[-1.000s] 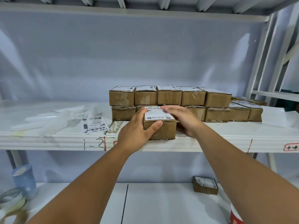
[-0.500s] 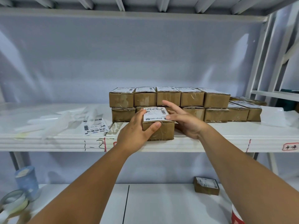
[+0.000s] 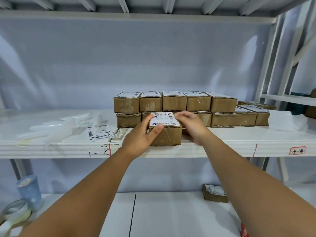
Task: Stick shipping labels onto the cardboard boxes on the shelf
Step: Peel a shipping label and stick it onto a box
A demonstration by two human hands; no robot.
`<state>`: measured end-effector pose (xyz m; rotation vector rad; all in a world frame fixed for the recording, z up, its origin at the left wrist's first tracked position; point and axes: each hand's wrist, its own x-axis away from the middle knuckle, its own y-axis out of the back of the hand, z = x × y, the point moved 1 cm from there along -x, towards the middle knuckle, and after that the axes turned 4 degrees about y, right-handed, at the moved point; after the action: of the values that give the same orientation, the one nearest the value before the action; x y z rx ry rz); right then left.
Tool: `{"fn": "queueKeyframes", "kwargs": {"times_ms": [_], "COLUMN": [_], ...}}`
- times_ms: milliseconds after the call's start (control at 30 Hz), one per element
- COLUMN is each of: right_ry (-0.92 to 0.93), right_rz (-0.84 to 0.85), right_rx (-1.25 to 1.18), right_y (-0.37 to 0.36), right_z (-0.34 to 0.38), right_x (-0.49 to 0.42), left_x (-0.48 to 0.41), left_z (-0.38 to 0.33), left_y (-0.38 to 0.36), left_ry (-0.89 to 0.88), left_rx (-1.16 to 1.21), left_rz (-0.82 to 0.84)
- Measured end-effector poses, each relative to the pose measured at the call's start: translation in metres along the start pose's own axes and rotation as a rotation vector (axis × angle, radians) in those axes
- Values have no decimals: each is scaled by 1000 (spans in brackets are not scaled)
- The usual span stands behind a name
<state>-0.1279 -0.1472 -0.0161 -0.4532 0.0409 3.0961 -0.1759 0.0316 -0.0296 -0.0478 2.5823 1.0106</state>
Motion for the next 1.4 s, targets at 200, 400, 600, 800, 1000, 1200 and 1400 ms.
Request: {"fn": "queueKeyframes", "kwargs": {"times_ms": [200,400,600,800,1000,1200,1400], "right_ry": [117,100,12,46,147,212,179], "right_rz": [-148,-172,9,-1,-227,-529,-669], "right_rx": [329,184,-51,-326,-421,-419,-304], "right_y": [-3,8,33,73,118,162,201], "right_z": [5,12,28,37,42,55,53], "right_x": [21,62,109,131,127,95,45], "left_x": [8,27,45,54,28,-17,-65], "left_z": [-13,-29,-63,-98,-133,-160,-149], "left_y": [4,-3,-17,-47,-73,-96,-122], "left_ry": [16,-51,-74,-187,-261,-341,-496], "left_rx": [195,265,476,530,350,82,-360], "left_rz": [96,60,-54,-10,58,-64,-227]}}
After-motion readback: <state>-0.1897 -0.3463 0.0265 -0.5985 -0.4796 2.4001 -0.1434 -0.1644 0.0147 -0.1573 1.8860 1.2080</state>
